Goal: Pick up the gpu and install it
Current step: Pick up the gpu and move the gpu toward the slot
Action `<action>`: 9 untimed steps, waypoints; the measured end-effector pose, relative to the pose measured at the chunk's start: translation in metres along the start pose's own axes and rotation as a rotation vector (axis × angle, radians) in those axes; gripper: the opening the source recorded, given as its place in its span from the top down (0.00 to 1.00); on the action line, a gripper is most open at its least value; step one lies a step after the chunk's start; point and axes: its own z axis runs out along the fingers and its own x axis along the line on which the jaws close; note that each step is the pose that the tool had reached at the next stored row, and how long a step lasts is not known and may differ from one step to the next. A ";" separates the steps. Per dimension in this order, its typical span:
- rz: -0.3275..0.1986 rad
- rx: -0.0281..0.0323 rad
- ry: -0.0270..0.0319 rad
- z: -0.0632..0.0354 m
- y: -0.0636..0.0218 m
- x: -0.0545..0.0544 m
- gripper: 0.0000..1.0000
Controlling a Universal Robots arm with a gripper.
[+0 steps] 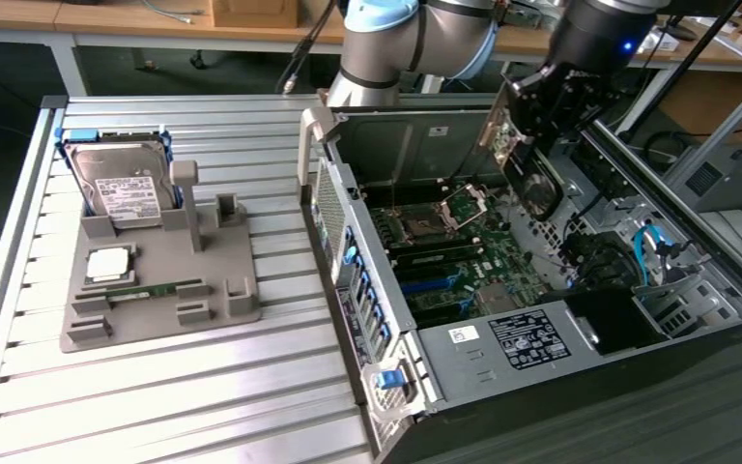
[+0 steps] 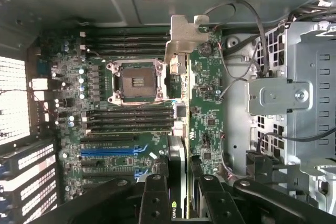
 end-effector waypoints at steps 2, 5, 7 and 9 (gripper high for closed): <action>0.000 0.0000 0.0001 0.0004 0.0000 -0.001 0.73; 0.000 -0.0002 0.0000 0.0005 0.0000 -0.001 0.73; 0.000 -0.0002 0.0000 0.0005 0.0000 -0.001 0.73; 0.000 -0.0001 0.0000 0.0005 0.0000 -0.001 0.73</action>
